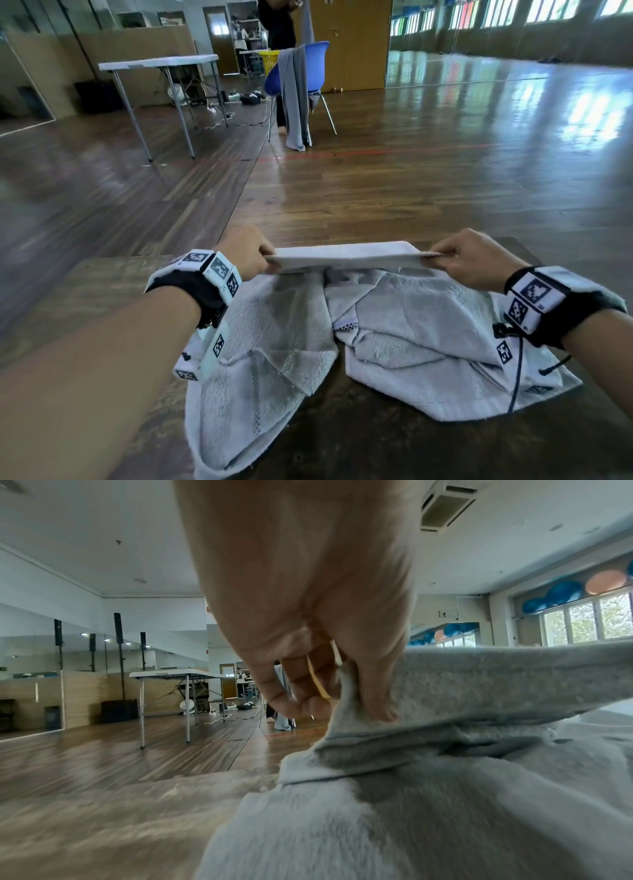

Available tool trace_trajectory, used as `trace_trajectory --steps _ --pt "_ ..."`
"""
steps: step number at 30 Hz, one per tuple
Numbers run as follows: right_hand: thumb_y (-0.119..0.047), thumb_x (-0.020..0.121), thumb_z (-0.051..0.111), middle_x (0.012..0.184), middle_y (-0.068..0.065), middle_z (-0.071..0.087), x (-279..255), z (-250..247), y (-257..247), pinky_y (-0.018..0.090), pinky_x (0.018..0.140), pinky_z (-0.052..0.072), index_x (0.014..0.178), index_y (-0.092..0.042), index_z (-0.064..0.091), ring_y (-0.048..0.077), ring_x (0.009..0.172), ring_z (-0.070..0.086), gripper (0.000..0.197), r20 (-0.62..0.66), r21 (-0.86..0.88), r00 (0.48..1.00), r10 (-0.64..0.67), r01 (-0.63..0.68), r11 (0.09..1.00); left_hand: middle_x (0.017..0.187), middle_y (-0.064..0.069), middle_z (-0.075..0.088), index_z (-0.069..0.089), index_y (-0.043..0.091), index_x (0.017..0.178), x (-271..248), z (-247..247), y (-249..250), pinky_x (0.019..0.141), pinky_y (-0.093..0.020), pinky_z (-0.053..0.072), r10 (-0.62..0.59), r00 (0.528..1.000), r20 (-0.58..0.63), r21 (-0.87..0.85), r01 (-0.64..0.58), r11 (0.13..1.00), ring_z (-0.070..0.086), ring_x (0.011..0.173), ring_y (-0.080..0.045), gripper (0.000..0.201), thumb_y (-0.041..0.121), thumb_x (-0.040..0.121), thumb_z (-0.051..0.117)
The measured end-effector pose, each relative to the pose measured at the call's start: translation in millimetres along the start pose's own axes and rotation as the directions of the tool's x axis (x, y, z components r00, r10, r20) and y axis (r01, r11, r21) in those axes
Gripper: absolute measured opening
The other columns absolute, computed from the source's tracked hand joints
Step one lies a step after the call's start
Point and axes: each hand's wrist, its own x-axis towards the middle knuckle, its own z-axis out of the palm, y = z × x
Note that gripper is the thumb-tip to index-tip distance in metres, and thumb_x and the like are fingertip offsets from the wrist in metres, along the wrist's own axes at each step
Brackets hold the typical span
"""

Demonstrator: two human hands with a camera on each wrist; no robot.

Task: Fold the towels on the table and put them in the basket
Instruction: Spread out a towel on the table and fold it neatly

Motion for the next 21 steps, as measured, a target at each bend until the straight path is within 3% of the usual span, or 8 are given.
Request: trace_trajectory --steps 3,5,8,11,13,17,19,21 --pt "-0.035 0.092 0.070 0.071 0.017 0.072 -24 3 -2 0.028 0.059 0.038 0.081 -0.005 0.079 0.023 0.056 0.051 0.033 -0.012 0.090 1.000 -0.023 0.024 0.996 0.053 0.002 0.052 0.076 0.011 0.066 -21 1 -2 0.042 -0.013 0.030 -0.004 1.000 -0.020 -0.002 0.004 1.000 0.038 0.048 -0.009 0.018 0.020 0.081 0.080" --pt "-0.034 0.092 0.069 0.050 0.002 0.049 -44 5 -6 0.025 0.056 0.030 0.058 -0.004 0.061 0.010 0.051 0.038 0.046 -0.056 0.153 0.996 -0.072 0.080 0.985 0.055 0.000 0.055 0.073 0.003 0.066 -38 4 -3 0.048 -0.023 0.034 0.020 0.998 -0.061 0.011 -0.020 1.000 0.043 0.049 -0.014 0.025 0.019 0.086 0.075" --pt "-0.030 0.093 0.068 0.048 -0.011 0.030 -71 4 -12 0.020 0.050 0.027 0.052 -0.016 0.037 0.005 0.047 0.031 0.054 -0.189 0.229 0.978 -0.089 0.132 0.964 0.084 -0.019 0.068 0.071 -0.007 0.078 -70 3 -2 0.066 -0.038 0.046 0.049 0.990 -0.136 -0.036 -0.054 0.998 0.060 0.075 -0.034 0.027 0.017 0.090 0.068" --pt "-0.035 0.092 0.071 0.056 -0.015 0.058 -98 0 -16 0.013 0.058 0.038 0.065 -0.032 0.071 0.002 0.055 0.051 0.027 -0.300 0.283 0.951 -0.072 0.161 0.946 0.087 -0.016 0.071 0.073 -0.002 0.086 -105 -2 5 0.061 -0.032 0.044 0.037 0.983 -0.182 -0.145 -0.064 0.987 0.060 0.072 -0.028 0.017 0.011 0.090 0.064" --pt "-0.040 0.089 0.072 0.073 -0.007 0.073 -112 -6 -18 0.026 0.071 0.049 0.083 -0.036 0.078 0.006 0.070 0.064 0.009 -0.366 0.340 0.930 -0.045 0.178 0.923 0.072 -0.011 0.063 0.072 0.003 0.084 -122 -8 13 0.054 -0.035 0.035 0.012 0.986 -0.165 -0.232 -0.051 0.971 0.049 0.056 -0.018 0.018 0.015 0.093 0.062" --pt "-0.054 0.086 0.066 0.068 0.008 0.061 -137 -25 -26 0.030 0.067 0.042 0.085 -0.015 0.073 0.009 0.068 0.052 0.039 -0.374 0.380 0.923 -0.090 0.241 0.893 0.070 -0.014 0.052 0.061 -0.009 0.086 -157 -32 34 0.059 -0.033 0.031 -0.026 0.994 -0.108 -0.335 -0.012 0.942 0.043 0.061 -0.020 0.039 0.028 0.096 0.060" --pt "-0.057 0.084 0.067 0.065 -0.004 0.056 -151 -38 -33 0.027 0.061 0.040 0.085 -0.015 0.073 0.008 0.065 0.049 0.042 -0.352 0.385 0.930 -0.109 0.250 0.888 0.071 -0.013 0.052 0.057 -0.003 0.077 -170 -46 44 0.061 -0.034 0.034 -0.044 0.999 -0.030 -0.304 0.033 0.952 0.046 0.065 -0.023 0.038 0.030 0.095 0.062" --pt "-0.056 0.083 0.070 0.067 -0.009 0.058 -165 -53 -43 0.024 0.058 0.042 0.085 -0.020 0.075 0.006 0.063 0.051 0.037 -0.335 0.395 0.937 -0.102 0.238 0.887 0.077 -0.013 0.061 0.061 0.001 0.081 -181 -58 52 0.063 -0.036 0.049 -0.059 0.996 0.062 -0.324 0.076 0.943 0.058 0.070 -0.028 0.030 0.028 0.094 0.064"
